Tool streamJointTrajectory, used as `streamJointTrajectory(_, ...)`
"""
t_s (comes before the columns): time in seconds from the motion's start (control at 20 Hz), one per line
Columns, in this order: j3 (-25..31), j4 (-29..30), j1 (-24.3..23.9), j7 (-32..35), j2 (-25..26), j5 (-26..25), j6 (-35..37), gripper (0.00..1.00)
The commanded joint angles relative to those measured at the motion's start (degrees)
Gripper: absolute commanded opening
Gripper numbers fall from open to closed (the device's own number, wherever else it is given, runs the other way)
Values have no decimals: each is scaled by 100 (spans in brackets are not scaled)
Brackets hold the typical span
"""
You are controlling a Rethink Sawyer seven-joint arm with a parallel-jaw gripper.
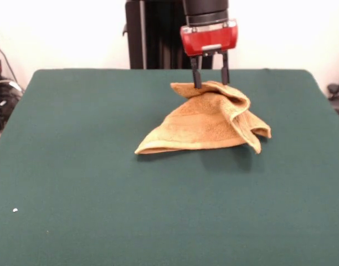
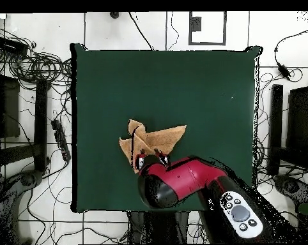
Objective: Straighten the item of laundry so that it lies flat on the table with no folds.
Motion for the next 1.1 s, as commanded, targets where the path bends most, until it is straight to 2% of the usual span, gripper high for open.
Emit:
streamJointTrajectory(0.05,272,398,20,-163,106,-292,-111,100)
streamJointTrajectory(0.55,420,417,-187,-328,179,-324,129,100)
streamJointTrajectory(0.8,-57,263,92,-23,572,-645,-298,100)
streamJointTrajectory(1.1,-1152,-4,645,378,1225,-1087,-1460,100)
